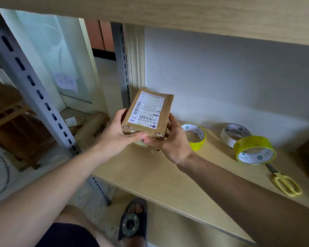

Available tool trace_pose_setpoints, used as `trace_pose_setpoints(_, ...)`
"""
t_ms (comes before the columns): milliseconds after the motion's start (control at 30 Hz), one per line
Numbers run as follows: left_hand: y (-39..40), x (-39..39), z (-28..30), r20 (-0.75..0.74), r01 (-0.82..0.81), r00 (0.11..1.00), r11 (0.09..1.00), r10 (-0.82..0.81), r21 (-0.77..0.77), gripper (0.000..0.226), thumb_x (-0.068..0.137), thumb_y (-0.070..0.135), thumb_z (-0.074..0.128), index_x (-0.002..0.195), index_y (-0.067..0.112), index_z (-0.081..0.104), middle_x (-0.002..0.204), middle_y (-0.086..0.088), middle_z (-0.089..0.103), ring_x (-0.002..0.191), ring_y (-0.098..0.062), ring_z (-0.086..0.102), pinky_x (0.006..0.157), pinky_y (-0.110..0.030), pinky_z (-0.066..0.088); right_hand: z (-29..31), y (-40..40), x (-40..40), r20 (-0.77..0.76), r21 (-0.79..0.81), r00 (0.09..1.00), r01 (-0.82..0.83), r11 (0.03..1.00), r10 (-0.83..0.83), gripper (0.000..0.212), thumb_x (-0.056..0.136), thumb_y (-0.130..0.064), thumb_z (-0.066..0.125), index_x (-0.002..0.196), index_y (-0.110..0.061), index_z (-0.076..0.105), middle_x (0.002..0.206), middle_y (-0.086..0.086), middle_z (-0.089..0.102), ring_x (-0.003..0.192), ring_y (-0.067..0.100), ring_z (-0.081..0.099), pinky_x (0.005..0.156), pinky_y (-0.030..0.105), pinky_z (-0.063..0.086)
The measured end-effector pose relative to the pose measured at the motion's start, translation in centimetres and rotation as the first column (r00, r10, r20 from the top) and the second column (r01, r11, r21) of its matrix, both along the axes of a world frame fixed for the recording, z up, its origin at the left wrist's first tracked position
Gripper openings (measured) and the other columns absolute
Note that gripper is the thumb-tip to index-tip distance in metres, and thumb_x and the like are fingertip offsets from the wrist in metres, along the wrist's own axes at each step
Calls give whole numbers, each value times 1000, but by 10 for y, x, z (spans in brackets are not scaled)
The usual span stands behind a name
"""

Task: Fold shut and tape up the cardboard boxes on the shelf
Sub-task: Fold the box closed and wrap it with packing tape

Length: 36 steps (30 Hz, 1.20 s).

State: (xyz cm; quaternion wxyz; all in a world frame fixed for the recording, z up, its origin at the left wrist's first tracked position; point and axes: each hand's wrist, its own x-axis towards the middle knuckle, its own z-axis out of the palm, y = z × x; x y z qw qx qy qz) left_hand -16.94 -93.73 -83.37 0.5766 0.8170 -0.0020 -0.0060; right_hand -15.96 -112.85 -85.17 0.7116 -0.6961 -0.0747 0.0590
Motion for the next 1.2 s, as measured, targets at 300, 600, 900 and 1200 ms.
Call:
trace_pose_setpoints(300, 16, 14, -23, -24, -41, 999, 999, 41, 3, 82, 78, 17, 89, 147, 30, 48, 121, 15, 72, 115, -3, 66, 112, -38, 46, -19, 20, 20, 31, -250, 998, 61, 966, -55, 83, 62, -16, 95, 133, -28, 55, 111, -13, 75, 94, 11, 75, 83, 48, 63)
trace_pose_setpoints(600, 44, 34, -43, 31, -272, 962, 960, 270, 62, 85, 63, 51, 82, 142, 45, 48, 130, 14, 65, 119, -11, 64, 107, -45, 50, -20, 43, 49, 23, -413, 1000, 7, 911, 3, 95, 54, -18, 92, 133, -39, 46, 105, -21, 69, 100, 13, 72, 81, 47, 63)
trace_pose_setpoints(900, 52, 46, -54, 41, -297, 954, 953, 295, 51, 70, 86, 27, 81, 144, 44, 46, 131, 19, 66, 125, -7, 61, 112, -47, 47, -24, 54, 60, 53, -461, 998, 39, 887, -17, 93, 65, -18, 93, 140, -34, 40, 102, -25, 66, 96, 7, 70, 84, 40, 63)
trace_pose_setpoints(1200, 39, 18, -11, 233, -273, 946, 942, 225, 197, 71, 93, 24, 74, 155, 32, 40, 141, 22, 48, 129, 4, 41, 107, -21, 33, -4, 27, 38, 58, -540, 996, -26, 841, 68, 122, 71, -28, 94, 161, -30, 12, 130, -26, 43, 122, 9, 51, 95, 31, 49)
